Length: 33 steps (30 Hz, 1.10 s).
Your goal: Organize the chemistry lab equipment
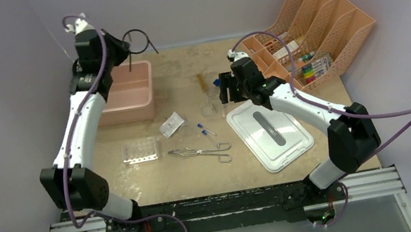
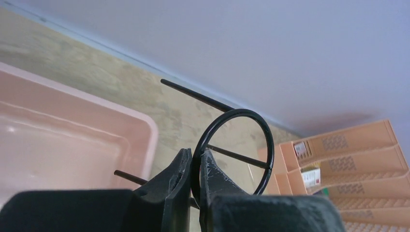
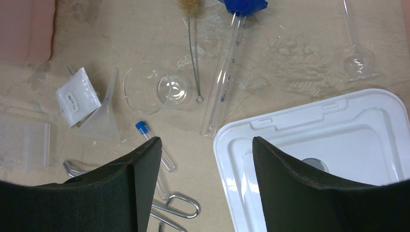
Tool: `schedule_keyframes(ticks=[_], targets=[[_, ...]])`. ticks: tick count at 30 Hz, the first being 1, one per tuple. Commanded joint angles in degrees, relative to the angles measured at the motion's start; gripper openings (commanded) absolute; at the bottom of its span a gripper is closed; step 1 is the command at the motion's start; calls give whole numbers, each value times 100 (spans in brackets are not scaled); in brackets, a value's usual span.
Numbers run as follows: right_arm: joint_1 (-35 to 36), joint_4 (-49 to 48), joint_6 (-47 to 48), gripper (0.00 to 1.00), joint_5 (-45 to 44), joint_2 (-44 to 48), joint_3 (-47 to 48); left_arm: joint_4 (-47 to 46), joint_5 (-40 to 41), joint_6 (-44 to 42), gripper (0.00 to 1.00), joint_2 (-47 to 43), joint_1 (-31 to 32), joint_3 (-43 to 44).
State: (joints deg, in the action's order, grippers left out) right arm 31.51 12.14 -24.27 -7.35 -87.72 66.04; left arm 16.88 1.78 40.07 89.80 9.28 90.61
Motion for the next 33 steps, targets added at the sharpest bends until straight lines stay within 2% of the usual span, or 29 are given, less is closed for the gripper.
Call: schedule_keyframes(ticks=[1,6,15,19,25,33], targets=[[18,-2,72,71,-163,123,181,255,122,-355,0,-754,-422,179],[14,5,-11,71,-29,-19,213,731,473,-360,0,-1056,-741,-234],[18,-39,-21,71,-81,-142,260,1068,412,-154,0,-979,-916,-1050],[15,-43,-18,71,-65,-269,339,755,298,-172,0,-699,-928,-1228],[18,-43,62,71,-152,-324,449,125,28,-164,0,195,-1083,-1092],[13,22,164,71,-367,-387,576,-1178,-682,198,0,839,-1086,-1166]])
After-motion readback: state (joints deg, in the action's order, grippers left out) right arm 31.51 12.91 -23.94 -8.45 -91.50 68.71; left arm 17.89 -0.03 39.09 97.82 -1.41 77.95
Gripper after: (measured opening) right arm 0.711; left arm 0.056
